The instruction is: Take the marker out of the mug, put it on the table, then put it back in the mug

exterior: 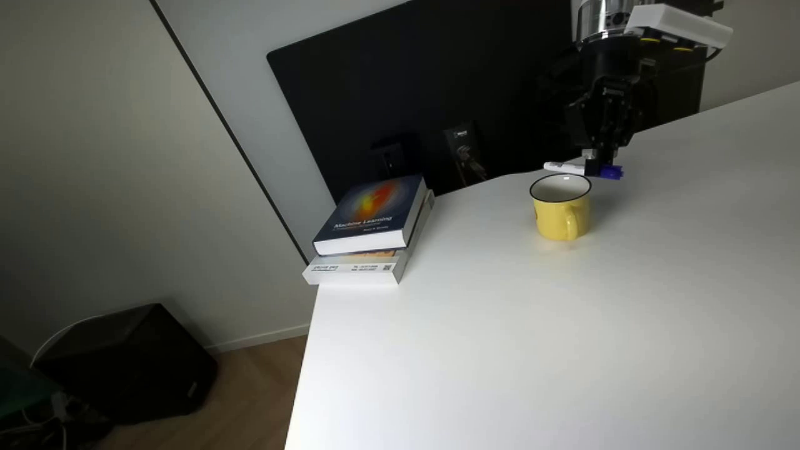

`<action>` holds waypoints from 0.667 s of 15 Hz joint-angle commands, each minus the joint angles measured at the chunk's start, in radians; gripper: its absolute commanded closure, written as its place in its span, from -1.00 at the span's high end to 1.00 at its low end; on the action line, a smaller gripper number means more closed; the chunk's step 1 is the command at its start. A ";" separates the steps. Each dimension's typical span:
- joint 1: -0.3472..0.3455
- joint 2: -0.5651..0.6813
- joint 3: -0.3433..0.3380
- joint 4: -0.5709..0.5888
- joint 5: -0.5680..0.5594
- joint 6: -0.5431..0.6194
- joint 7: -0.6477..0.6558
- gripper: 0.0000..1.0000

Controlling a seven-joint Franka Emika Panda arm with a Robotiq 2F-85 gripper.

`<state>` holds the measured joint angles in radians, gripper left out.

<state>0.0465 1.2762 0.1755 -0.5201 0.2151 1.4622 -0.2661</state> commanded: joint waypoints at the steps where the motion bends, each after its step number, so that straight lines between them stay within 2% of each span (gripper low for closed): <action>1: 0.000 0.000 0.000 0.000 0.000 0.000 0.000 -0.64; 2: 0.000 0.000 0.000 0.000 0.000 0.000 0.000 -0.64; 3: 0.000 0.000 0.000 0.000 0.000 0.000 0.000 -0.91; 10: -0.005 0.000 0.022 0.007 0.054 0.016 0.078 -0.91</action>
<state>0.0472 1.2789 0.1784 -0.5255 0.2325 1.4670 -0.2567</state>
